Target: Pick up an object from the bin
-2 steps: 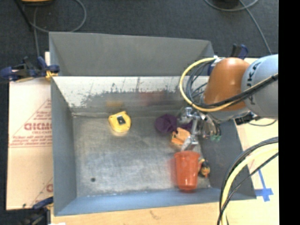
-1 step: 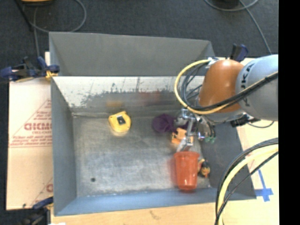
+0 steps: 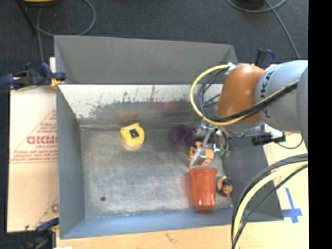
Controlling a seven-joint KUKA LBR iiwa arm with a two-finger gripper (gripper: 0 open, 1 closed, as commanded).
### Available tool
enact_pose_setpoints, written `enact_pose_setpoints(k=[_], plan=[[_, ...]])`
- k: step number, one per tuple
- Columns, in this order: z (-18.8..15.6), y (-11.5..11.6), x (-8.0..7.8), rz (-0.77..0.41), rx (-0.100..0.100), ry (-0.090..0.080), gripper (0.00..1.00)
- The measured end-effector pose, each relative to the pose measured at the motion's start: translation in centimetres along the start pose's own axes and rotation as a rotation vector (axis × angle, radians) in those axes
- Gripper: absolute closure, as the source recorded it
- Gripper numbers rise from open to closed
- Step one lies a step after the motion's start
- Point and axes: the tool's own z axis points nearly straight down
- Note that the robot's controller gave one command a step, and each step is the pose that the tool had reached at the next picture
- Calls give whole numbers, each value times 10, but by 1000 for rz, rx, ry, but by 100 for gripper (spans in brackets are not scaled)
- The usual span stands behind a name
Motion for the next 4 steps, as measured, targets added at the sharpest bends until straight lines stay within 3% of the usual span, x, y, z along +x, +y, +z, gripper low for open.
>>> enact_pose_setpoints(k=[1,3,4], plan=[[1,-4,9,73,-1,-3,0],[3,-9,3,75,-6,5,0],[3,-11,4,149,-7,6,0]])
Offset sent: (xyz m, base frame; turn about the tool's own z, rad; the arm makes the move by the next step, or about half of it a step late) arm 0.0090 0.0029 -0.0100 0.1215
